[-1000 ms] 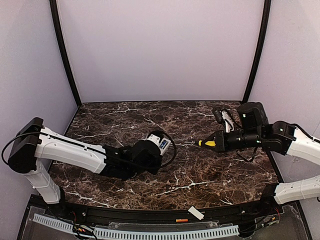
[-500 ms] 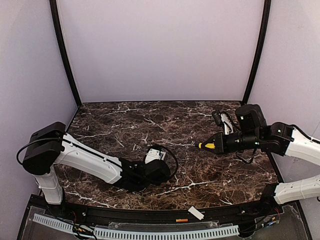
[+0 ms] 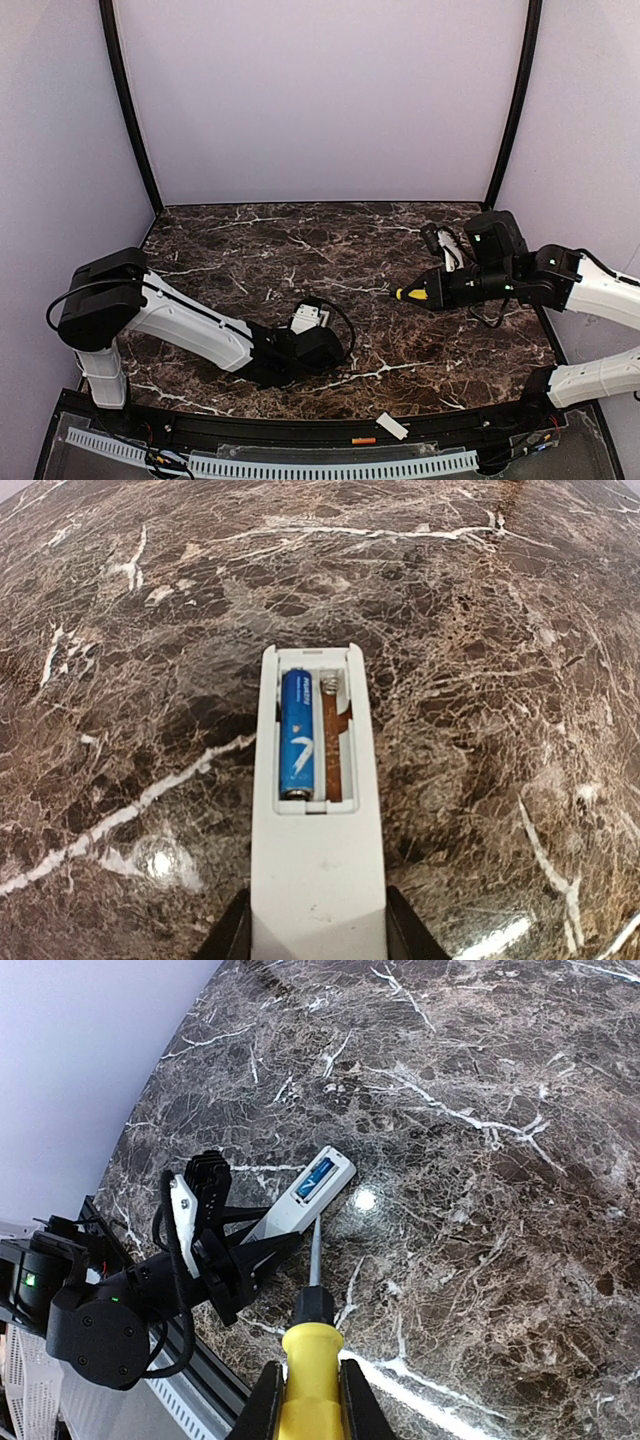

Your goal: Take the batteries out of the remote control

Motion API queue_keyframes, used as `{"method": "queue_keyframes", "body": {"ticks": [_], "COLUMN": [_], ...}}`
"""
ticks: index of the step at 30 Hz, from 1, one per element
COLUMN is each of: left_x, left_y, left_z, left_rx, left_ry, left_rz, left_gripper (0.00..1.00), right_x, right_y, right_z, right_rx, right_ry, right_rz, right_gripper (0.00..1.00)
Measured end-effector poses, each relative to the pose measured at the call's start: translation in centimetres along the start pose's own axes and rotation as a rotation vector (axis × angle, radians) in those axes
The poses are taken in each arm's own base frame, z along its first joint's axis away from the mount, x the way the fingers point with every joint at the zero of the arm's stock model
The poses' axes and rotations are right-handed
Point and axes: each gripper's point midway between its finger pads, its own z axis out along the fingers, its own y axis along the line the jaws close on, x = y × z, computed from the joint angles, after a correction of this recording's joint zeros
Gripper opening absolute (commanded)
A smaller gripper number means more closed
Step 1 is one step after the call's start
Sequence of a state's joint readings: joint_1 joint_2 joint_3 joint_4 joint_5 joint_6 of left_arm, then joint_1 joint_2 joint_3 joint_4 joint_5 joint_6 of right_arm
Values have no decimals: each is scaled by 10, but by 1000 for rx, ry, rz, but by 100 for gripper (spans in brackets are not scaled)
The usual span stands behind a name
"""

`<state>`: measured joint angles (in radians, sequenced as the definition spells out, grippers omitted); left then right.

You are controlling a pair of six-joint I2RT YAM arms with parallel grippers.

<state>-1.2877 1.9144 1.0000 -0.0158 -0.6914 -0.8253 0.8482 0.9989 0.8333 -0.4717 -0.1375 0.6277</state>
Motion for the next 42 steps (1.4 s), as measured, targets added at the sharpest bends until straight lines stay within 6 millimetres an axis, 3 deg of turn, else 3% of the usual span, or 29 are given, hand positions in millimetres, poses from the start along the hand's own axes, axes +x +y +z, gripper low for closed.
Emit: {"method": "queue_keyframes", "body": {"ticks": [6, 20, 36, 42], "left_x": [0, 4, -2, -22], "left_y": [-2, -8, -20, -28], "left_z": [2, 5, 2, -14], "left_rx": [-5, 15, 54, 136], "left_ry": [-4, 19, 41, 31], "left_rz": [-17, -34, -2, 15], "left_gripper": [23, 63, 67, 67], "right_x": [1, 4, -15, -15], "right_y": [-1, -5, 7, 7], "right_z": [1, 9, 2, 0], "right_rx": [3, 22, 11, 22], "right_ry": [4, 27, -4, 0], "right_rz": [1, 4, -5, -4], "right_gripper": [0, 0, 0, 0]}}
